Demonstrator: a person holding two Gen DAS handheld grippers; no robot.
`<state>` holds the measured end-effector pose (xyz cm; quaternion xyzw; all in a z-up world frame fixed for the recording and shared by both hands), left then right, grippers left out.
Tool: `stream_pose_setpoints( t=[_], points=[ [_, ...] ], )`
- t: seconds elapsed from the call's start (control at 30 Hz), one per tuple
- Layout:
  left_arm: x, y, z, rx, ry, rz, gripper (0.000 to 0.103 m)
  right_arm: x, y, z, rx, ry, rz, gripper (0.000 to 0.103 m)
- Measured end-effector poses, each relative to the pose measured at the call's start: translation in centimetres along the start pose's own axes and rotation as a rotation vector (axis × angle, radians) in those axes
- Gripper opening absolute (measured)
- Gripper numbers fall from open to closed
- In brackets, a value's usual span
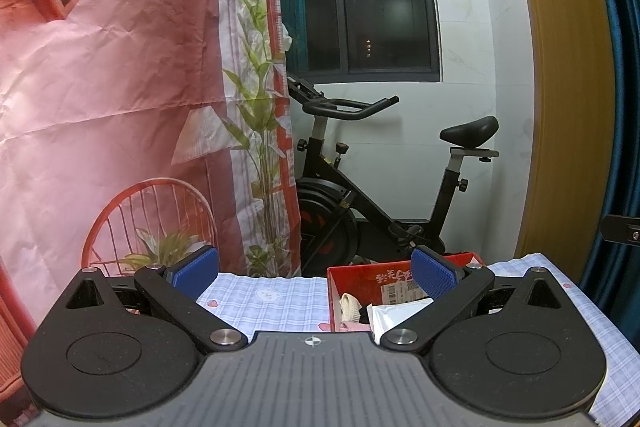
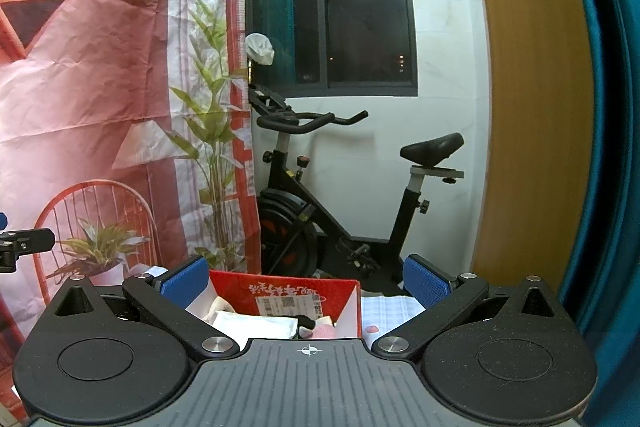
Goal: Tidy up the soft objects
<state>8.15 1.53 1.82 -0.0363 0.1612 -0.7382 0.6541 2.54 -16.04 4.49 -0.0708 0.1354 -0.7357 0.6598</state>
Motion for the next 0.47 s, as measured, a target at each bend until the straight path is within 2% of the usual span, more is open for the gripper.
stream_pose_setpoints(
  t=[0.47],
  points=[
    [0.05, -0.18, -0.04, 0.003, -0.001, -0.005, 0.103, 0.01, 0.0, 0.01, -0.001, -0.002, 0.0, 0.103]
  ],
)
Point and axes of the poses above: each gripper's, at about its wrist camera, not at the fingertips, and y roughly the way its jaws point, x to its right, z to its top, the point moved 5 cm from there along y, roughly the way its jaws point, and after that the axes turned 3 degrees about y, right-handed, at the moved point
